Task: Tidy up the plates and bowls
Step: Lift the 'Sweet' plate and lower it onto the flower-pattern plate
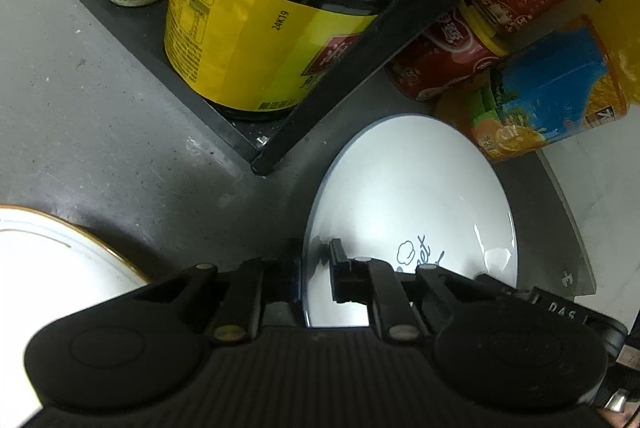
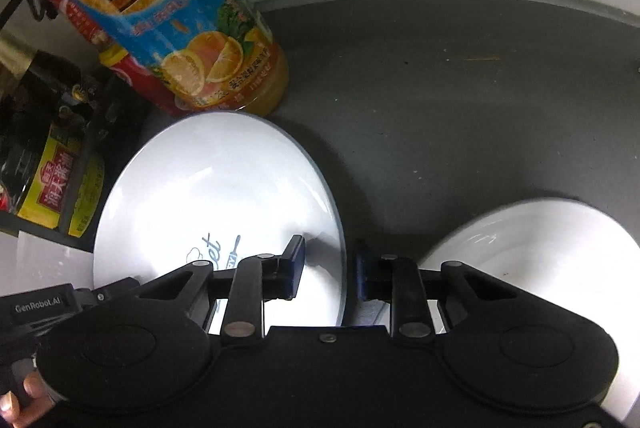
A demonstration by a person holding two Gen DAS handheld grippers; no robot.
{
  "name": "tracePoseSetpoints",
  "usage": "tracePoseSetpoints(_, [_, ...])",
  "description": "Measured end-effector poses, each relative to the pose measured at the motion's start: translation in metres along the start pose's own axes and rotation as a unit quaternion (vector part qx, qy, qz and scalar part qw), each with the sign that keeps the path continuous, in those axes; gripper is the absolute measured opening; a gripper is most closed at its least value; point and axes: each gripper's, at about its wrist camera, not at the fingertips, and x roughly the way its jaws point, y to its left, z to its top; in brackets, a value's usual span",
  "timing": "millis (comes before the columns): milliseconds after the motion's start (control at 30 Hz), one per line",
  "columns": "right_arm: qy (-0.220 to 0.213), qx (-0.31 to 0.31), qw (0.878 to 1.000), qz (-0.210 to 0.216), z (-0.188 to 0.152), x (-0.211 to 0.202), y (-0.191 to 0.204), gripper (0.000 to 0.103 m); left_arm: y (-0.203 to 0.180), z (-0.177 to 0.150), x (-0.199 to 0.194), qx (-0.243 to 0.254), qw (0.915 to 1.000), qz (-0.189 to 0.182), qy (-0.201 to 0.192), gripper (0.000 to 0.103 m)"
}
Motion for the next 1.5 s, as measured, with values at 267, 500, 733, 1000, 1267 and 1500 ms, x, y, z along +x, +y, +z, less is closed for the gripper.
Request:
tracePoseSetpoints(267, [-0.026,-0.003,1.000,0.005,-0.012,-0.027,0.003,0.014,0.004,0.004,-0.005,0.004,0.9999,-0.009,0.012,0.011])
tracePoseSetpoints(500, [-0.054,0.006,0.998,0.026,-0.021,-0.057,0.006,0.007,0.012,0.010,-0.018,0.015,0.9995,-0.020,0.020,0.011])
tracePoseSetpoints(733, [-0.065,0.029,0.997,0.026,-0.035,-0.073,0.010,0.007,0.017,0.017,-0.029,0.031,0.9984,-0.036,0.032,0.010])
tracePoseSetpoints(1000, [-0.083,0.037,0.995,0.026,-0.054,-0.094,0.030,0.007,0.024,0.021,-0.054,0.045,0.9963,-0.062,0.038,0.009])
tracePoseSetpoints(1267, [-0.092,0.035,0.995,0.032,-0.079,-0.103,0.057,0.008,0.041,0.026,-0.084,0.066,0.9949,-0.065,0.042,0.009])
tracePoseSetpoints(1500, [-0.094,0.036,0.994,0.037,-0.102,-0.103,0.077,0.008,0.064,0.021,-0.101,0.076,0.9938,-0.064,0.050,0.009])
